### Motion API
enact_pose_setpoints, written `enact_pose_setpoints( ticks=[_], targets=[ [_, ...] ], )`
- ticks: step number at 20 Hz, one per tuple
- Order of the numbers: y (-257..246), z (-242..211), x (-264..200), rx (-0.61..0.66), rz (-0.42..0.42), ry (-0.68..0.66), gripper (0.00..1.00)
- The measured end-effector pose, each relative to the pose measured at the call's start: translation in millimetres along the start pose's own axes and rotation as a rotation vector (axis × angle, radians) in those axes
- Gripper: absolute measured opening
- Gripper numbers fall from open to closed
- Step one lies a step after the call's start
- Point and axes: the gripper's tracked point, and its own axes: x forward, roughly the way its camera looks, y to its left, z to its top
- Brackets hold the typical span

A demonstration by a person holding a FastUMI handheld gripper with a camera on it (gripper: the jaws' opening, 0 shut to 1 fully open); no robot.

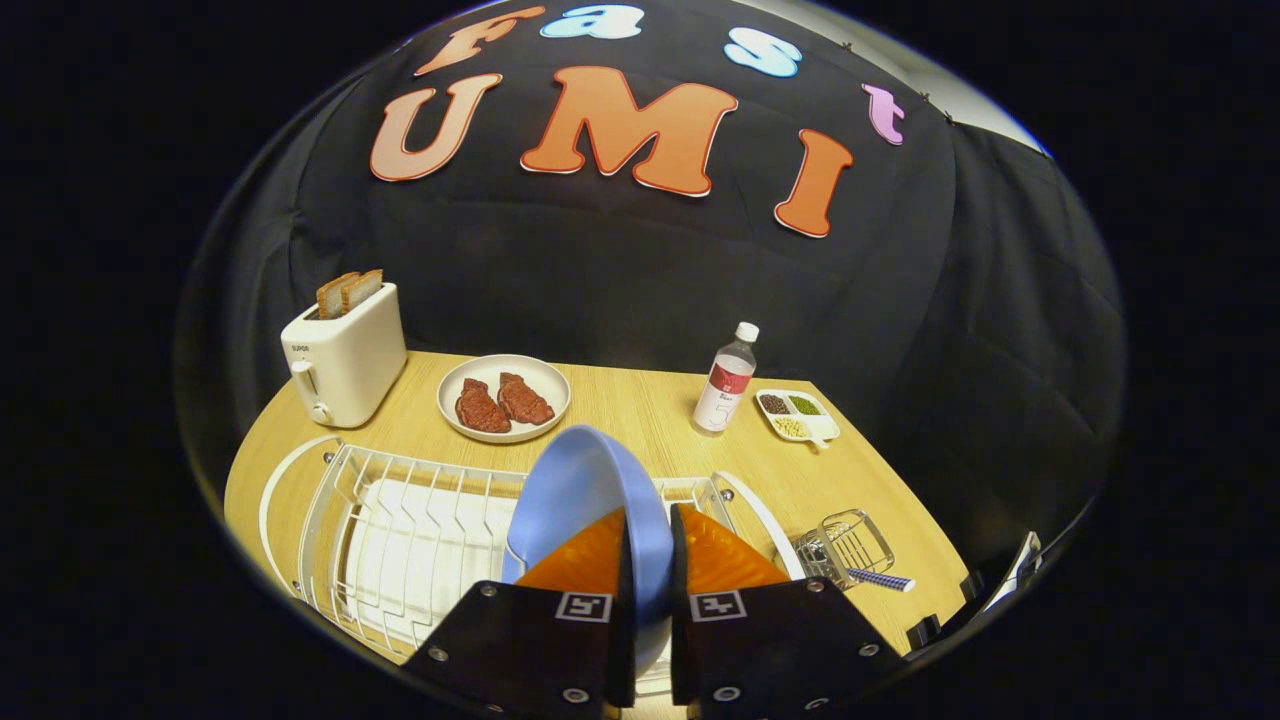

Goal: Take the plate from the dish rack, then take the spoon from the basket and place it into the plate.

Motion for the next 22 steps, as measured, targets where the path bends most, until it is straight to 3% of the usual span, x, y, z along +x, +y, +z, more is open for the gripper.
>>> enact_pose_setpoints(
  ticks=[4, 19, 22],
  targets=[
    [-1.4, 19.9, -5.3, -0.038, -0.022, -0.046, 0.13],
    [-7.5, 25.9, -10.2, -0.061, -0.042, -0.052, 0.13],
    [-12.2, 46.4, -17.4, -0.037, -0.031, -0.093, 0.12]
  ],
)
